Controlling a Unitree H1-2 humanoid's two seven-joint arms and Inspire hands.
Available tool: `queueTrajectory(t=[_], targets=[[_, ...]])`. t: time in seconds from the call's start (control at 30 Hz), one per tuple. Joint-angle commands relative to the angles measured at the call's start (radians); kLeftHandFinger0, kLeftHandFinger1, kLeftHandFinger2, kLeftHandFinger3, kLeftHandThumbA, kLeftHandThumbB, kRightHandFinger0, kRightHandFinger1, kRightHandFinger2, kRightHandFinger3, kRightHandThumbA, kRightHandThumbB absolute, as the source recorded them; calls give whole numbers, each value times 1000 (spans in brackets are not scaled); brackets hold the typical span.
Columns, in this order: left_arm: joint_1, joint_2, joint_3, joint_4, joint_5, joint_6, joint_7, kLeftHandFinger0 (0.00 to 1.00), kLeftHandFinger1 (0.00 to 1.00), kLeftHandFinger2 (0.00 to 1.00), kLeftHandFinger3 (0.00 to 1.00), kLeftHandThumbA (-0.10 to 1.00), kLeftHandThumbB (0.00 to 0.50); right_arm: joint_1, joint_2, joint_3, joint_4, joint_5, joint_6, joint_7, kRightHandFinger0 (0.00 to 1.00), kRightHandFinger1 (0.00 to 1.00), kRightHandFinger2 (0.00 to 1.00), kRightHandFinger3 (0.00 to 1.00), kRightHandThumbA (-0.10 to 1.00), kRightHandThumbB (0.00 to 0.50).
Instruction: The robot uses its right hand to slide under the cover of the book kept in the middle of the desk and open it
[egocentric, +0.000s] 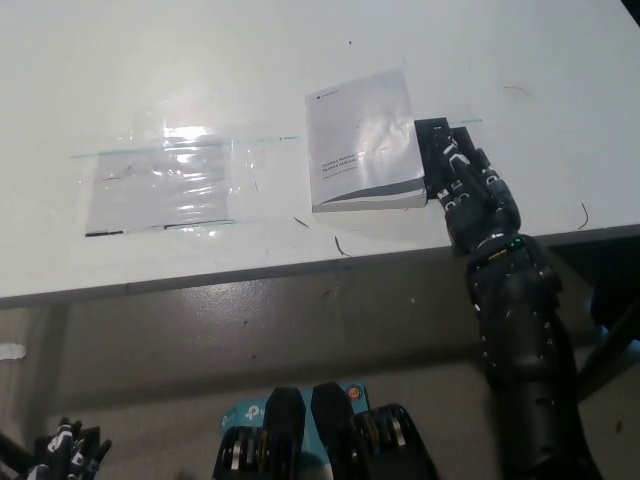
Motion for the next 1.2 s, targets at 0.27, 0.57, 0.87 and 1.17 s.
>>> queueTrajectory(t=[0.27,0.57,0.87,1.17], targets=[[-2,18,-14,-23,-24,-5,-22,791,800,839,909,993,159,-42,-7,114,-52,-92,56,66,797,852,943,1000,1000,131],[-7,29,-29,-17,-16,-4,-17,791,808,848,909,998,184,-50,-44,230,-44,-197,104,79,691,770,861,1000,1000,107],[0,31,-29,-29,-16,0,6,765,779,789,882,955,174,-90,-61,265,-30,-244,119,95,627,723,820,979,1000,153],[-12,40,-41,-30,-5,11,19,710,750,763,845,964,172,-101,-46,315,11,-314,96,126,533,638,707,916,1000,151]])
